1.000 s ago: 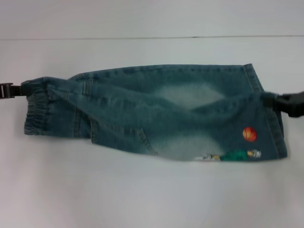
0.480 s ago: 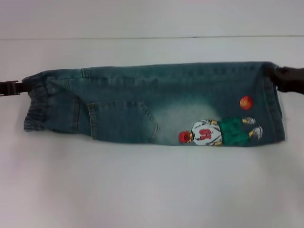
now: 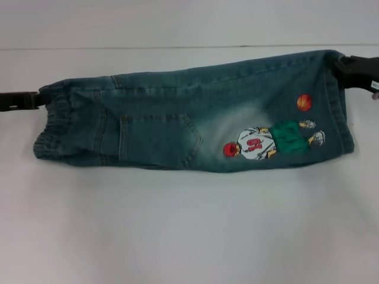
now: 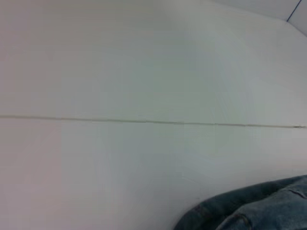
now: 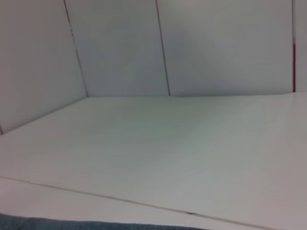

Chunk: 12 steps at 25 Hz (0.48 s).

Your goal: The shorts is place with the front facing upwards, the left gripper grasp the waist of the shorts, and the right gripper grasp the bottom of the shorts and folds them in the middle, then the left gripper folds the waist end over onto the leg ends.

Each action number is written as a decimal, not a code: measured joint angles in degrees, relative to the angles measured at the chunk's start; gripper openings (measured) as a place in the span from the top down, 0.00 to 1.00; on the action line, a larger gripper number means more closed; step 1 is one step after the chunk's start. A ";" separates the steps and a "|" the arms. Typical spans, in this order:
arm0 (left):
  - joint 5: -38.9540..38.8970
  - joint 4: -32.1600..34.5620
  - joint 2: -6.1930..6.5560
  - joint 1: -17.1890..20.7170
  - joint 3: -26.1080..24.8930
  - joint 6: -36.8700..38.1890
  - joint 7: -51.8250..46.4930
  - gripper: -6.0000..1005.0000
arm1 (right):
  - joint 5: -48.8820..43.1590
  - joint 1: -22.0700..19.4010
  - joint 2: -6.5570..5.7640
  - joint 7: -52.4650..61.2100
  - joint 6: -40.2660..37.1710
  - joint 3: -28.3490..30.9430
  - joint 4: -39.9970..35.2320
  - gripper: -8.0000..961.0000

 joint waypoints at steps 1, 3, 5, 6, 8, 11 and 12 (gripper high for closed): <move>-0.01 0.00 -0.12 -0.02 0.42 -0.58 -0.11 0.98 | 0.00 0.37 0.04 -0.07 0.83 -0.30 0.15 0.95; -0.01 -0.02 -0.43 -0.04 0.88 -1.62 -0.22 0.98 | 0.01 1.07 0.05 -0.09 2.30 -1.31 0.60 0.95; -0.01 -0.20 -0.69 -0.08 1.19 -2.53 -0.22 0.98 | 0.01 1.79 0.05 -0.10 4.20 -2.56 1.10 0.95; -0.01 -0.31 -0.82 -0.11 1.53 -2.98 -0.22 0.98 | 0.01 2.12 0.11 -0.09 5.06 -3.19 1.29 0.95; -0.01 -0.48 -0.97 -0.11 2.30 -3.67 -0.25 0.98 | 0.01 2.77 0.30 0.00 6.76 -4.10 1.78 0.95; -0.01 -0.82 -1.16 0.03 3.61 -4.56 -0.29 0.98 | -0.03 3.62 0.75 0.47 9.75 -5.92 2.16 0.95; 0.00 -1.08 -1.20 0.05 4.07 -4.75 -0.33 0.98 | -0.02 3.90 0.92 1.05 11.15 -6.63 2.28 0.94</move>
